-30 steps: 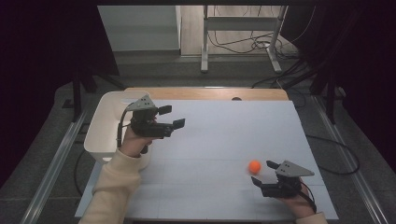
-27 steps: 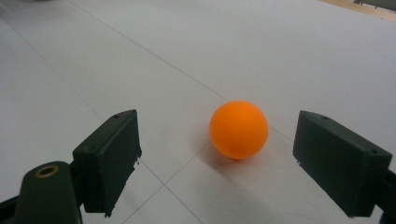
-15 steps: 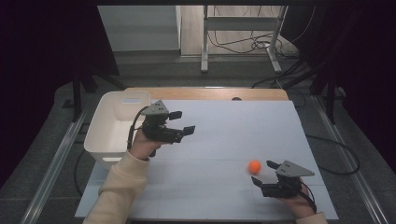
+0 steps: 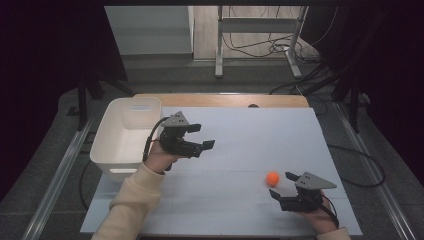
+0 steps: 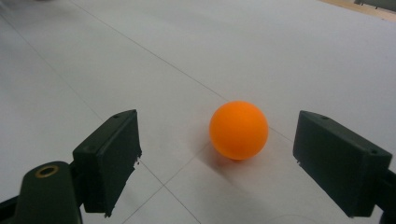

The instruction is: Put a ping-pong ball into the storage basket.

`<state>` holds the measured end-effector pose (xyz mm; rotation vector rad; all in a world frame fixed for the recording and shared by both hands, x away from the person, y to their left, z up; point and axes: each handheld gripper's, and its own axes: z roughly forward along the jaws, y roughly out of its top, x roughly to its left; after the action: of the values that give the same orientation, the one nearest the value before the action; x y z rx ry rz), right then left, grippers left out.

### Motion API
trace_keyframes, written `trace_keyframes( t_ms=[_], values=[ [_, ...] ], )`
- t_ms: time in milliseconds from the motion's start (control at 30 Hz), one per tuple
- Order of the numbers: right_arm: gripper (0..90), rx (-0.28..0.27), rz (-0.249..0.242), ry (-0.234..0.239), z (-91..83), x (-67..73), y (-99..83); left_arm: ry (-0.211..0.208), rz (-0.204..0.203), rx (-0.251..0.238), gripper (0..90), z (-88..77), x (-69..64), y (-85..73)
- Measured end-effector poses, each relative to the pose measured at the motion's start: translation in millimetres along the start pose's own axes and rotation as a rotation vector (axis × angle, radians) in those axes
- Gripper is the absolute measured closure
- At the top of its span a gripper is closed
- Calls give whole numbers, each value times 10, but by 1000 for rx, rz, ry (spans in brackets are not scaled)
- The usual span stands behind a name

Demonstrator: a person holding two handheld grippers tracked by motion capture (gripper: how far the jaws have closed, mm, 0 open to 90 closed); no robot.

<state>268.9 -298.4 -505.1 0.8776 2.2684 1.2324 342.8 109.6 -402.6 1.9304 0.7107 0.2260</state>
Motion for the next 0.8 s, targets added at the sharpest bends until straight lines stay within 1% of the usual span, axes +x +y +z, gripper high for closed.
trace_keyframes(
  t_ms=[167, 300, 467, 800],
  values=[
    [155, 2, 0, -5, -2, -2, 1, -4, 3, 11, 203, 42, -10, -10],
    [156, 0, 1, -3, 0, -1, 1, -8, 9, 29, 203, 99, -25, -25],
    [156, 0, 1, -3, 0, -2, 1, -10, 11, 32, 202, 144, -39, -36],
    [156, 1, 0, -3, 1, 0, 0, -21, 28, 66, 202, 291, -93, -73]
  ],
)
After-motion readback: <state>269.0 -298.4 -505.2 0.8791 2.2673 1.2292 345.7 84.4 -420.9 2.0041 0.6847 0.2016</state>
